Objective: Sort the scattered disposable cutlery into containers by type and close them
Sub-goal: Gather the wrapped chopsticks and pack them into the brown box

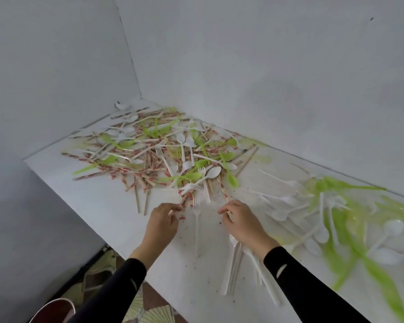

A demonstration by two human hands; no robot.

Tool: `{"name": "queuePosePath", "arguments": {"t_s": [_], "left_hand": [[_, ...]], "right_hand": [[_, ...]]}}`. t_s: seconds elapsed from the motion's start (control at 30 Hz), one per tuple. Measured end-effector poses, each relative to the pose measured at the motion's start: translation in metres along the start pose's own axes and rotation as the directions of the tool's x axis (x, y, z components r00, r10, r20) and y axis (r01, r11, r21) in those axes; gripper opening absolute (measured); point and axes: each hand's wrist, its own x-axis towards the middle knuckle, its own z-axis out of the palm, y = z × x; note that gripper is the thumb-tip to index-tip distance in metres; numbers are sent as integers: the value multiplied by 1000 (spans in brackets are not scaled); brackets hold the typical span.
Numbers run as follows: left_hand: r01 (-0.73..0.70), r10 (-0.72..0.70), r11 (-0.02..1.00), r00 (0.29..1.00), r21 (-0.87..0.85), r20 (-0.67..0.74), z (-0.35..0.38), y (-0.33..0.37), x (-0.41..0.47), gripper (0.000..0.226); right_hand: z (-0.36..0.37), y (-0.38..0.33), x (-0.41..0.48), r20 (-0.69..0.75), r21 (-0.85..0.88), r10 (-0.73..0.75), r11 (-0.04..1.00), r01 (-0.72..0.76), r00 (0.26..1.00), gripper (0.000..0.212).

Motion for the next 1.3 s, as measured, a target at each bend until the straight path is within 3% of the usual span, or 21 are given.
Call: {"name": "queuePosePath", "arguments": {"t_s": [0.17,0.33,0.53,0.67,0.77,0.9,0.97,1.03,1.13,1.3], "left_hand": [[-30,30,998,1000,57,-5,0,-1,25,16],[-15,3,999,969,48,248,-2,-2,56,17],[-205,105,964,878,168,468,-23,-21,99,38],[-345,221,922,839,173,497,-42,-33,135,37],[-431,298,888,803,157,516,-51,-31,164,30],[-433,365,900,815,55,450,-59,-24,199,12],[-422,375,907,814,7,443,-60,-21,213,10],[-404,373,914,813,-29,448,-58,-18,224,20],[-384,376,920,820,-71,432,-51,-6,239,26],[-279,326,945,829,-169,455,-29,17,264,24]], "right_hand": [[1,-3,27,-115,-97,88,990,-99,990,25],[5,-4,59,-104,-210,214,950,-232,971,31],[17,-12,89,-182,-280,363,872,-402,914,38],[7,-28,94,-323,-149,415,865,-479,850,32],[-11,-45,92,-448,34,379,912,-409,809,22],[-36,-73,95,-574,287,318,941,-178,755,23],[-40,-84,98,-651,328,266,943,-53,711,15],[-36,-87,104,-706,259,192,966,-4,681,6],[-17,-73,120,-630,148,149,986,-70,762,16],[6,-47,145,-411,125,196,979,-158,890,32]]}}
